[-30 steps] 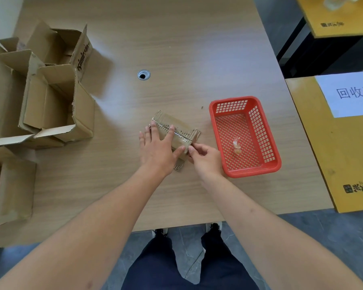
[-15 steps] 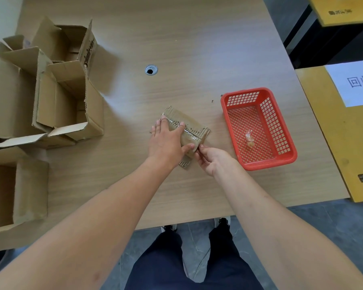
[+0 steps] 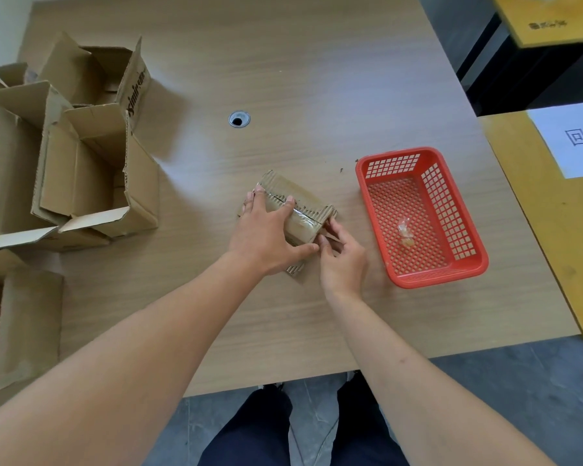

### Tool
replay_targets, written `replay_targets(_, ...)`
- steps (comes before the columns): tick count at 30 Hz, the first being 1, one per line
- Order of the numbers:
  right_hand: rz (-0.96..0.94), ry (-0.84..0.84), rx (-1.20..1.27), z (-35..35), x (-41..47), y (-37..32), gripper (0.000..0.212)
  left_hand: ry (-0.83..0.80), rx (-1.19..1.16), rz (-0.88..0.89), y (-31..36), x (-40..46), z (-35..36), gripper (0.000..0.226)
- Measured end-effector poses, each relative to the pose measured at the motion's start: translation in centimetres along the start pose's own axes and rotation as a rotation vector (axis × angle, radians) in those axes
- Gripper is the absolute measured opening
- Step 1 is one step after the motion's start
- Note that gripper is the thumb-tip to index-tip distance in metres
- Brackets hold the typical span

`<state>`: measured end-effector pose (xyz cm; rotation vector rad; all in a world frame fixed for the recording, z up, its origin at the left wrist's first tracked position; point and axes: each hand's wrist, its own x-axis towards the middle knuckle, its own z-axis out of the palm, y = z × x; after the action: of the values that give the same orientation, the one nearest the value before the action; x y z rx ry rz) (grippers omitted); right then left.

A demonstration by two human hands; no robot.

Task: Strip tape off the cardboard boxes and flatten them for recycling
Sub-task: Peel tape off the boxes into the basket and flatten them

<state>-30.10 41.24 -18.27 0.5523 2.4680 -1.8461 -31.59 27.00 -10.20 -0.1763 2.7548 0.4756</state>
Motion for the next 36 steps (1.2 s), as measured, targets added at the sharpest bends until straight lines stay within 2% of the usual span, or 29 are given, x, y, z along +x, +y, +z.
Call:
replay_targets(9,-0.005,0.124,0.223,2.1,2.5,-0.9,0.024,0.066,0.064,0.018,-0.8,2.8,-2.3,0.095)
replay_targets(13,0.026,0.184,0.292,3.0,3.7,-2.0,0.023,0.087,0.041,0.04,-1.7,3.7,-3.0,0.094)
replay_targets(27,-0.009,0.176,0.06,4.5,3.4,-4.1,0.021,0.106,-0.039,0.046,-2.2,4.0,-3.6,0.091)
replay_targets(32,-0.09,0.106,-0.062,4.9,3.3,-3.7,0.021,0.098,-0.034,0.056,-2.3,4.1,-3.6,0.091)
replay_targets(36,-0.112,0.061,-0.043,4.2,3.2,-3.4,0.02,0.085,-0.041,0.053,-2.5,4.0,-3.8,0.093)
